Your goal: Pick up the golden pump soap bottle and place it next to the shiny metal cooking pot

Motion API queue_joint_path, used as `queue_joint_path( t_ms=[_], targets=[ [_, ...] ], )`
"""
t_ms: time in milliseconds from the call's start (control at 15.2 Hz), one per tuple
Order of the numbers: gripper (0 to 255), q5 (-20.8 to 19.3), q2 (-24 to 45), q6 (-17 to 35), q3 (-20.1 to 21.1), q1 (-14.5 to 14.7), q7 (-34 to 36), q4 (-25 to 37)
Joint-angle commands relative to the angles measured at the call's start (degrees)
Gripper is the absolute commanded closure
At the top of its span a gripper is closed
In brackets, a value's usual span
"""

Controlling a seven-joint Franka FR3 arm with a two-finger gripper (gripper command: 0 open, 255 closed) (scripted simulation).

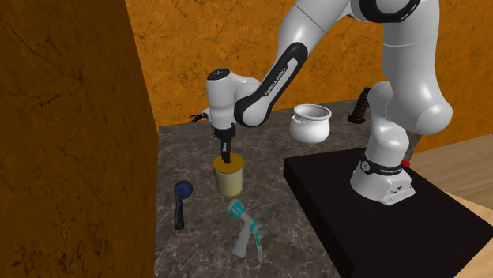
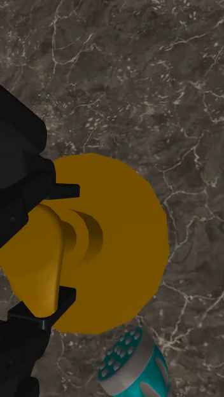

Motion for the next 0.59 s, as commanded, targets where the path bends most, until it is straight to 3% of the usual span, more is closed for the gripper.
queue_joint_path(
  t_ms=[0,528],
  targets=[
    [255,-0.06,-1.32,-1.13,-0.06,0.04,-0.2,-0.14],
    [255,-0.04,-5.93,-6.57,-0.1,0.29,-1.0,0.75]
  ],
)
